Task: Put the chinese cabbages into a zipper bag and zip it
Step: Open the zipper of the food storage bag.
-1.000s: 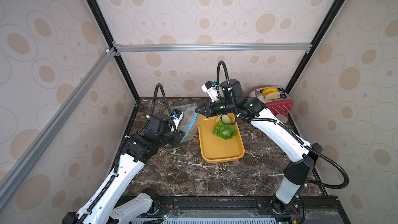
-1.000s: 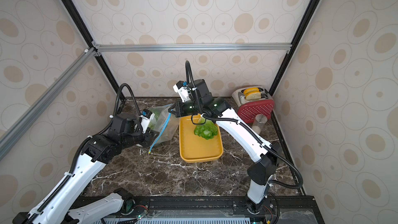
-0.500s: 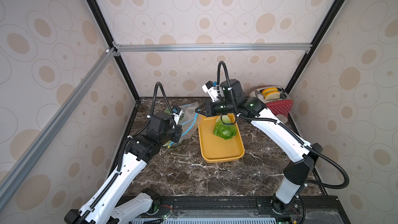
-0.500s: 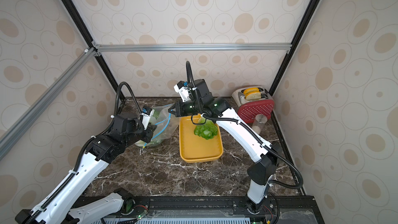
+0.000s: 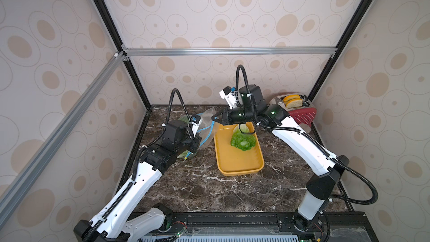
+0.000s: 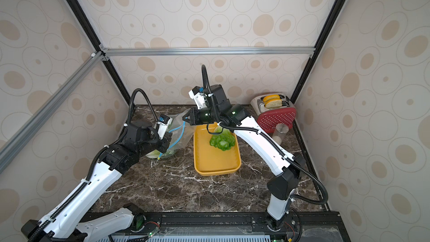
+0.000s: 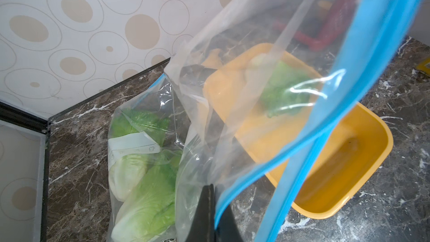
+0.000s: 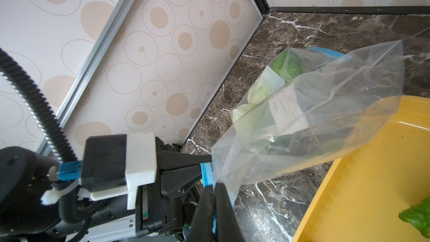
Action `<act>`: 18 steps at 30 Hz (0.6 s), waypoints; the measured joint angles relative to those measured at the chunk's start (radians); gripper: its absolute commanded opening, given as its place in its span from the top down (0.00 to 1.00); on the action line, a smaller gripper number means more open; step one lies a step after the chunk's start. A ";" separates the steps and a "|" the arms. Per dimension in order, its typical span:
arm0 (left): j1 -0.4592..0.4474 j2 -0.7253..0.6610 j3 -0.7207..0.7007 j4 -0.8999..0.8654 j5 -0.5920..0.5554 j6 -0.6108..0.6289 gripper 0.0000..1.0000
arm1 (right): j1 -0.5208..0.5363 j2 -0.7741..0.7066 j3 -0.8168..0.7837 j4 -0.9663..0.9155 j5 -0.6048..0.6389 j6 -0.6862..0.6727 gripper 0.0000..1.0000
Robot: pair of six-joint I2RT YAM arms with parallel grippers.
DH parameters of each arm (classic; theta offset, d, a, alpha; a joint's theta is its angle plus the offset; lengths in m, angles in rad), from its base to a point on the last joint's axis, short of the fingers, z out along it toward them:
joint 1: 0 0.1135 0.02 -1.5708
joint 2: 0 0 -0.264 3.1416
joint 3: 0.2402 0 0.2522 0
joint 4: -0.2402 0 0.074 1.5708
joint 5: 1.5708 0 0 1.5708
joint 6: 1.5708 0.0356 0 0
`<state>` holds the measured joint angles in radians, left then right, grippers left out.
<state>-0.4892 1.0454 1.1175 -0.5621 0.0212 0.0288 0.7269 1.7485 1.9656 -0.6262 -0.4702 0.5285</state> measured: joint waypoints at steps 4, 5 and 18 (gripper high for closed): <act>0.000 0.020 0.058 -0.014 0.001 -0.039 1.00 | 0.000 -0.009 0.001 -0.013 0.020 -0.011 0.52; 0.000 0.027 0.078 -0.021 0.000 -0.048 1.00 | 0.000 -0.016 0.001 -0.017 0.024 -0.016 0.49; 0.057 0.145 0.531 -0.252 -0.299 -0.141 1.00 | 0.000 -0.281 -0.138 0.091 0.063 -0.022 0.25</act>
<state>-0.4324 1.1900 1.6489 -0.8139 -0.2783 -0.1120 0.7269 1.4673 1.8271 -0.5354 -0.4072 0.5068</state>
